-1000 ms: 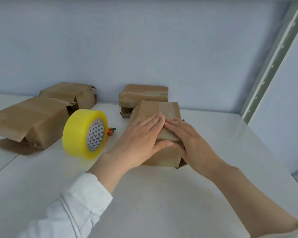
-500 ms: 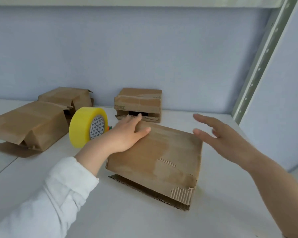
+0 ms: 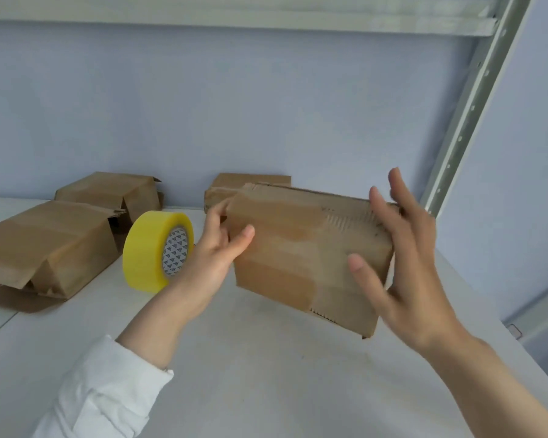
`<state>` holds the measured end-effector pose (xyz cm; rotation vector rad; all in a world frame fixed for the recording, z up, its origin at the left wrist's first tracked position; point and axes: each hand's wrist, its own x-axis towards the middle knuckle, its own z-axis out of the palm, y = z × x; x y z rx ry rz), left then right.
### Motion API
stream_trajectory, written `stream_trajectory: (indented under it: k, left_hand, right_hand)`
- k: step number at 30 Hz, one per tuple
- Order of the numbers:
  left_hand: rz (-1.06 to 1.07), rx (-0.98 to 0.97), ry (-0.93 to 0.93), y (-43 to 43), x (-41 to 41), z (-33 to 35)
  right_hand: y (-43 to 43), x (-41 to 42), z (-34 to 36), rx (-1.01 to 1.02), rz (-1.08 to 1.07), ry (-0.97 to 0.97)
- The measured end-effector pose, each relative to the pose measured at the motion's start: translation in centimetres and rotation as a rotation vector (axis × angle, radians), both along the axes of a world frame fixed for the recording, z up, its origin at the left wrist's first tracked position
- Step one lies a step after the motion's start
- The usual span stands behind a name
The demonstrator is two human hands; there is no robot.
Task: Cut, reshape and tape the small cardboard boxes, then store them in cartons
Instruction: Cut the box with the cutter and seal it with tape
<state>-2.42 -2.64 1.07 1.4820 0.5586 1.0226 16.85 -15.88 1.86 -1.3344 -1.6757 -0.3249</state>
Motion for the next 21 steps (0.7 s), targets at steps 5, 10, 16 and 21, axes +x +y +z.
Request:
stream_trajectory:
  k: [5, 10, 16, 21]
  left_hand:
    - [0.183, -0.192, 0.002, -0.2, 0.7, -1.2]
    - [0.186, -0.189, 0.008, -0.1, 0.0, -1.7]
    - [0.206, -0.286, -0.026, -1.2, 1.2, -0.8]
    - [0.179, -0.06, 0.287, -0.9, 2.7, 1.8]
  right_hand:
    - [-1.4, -4.2, -2.9, 0.097, -0.157, -0.434]
    - [-3.5, -4.2, -2.6, 0.025, 0.07, -0.196]
    - [-3.2, -4.5, -1.6, -0.466, 0.171, 0.724]
    - [-3.2, -5.2, -1.3, -0.566, 0.194, 0.734]
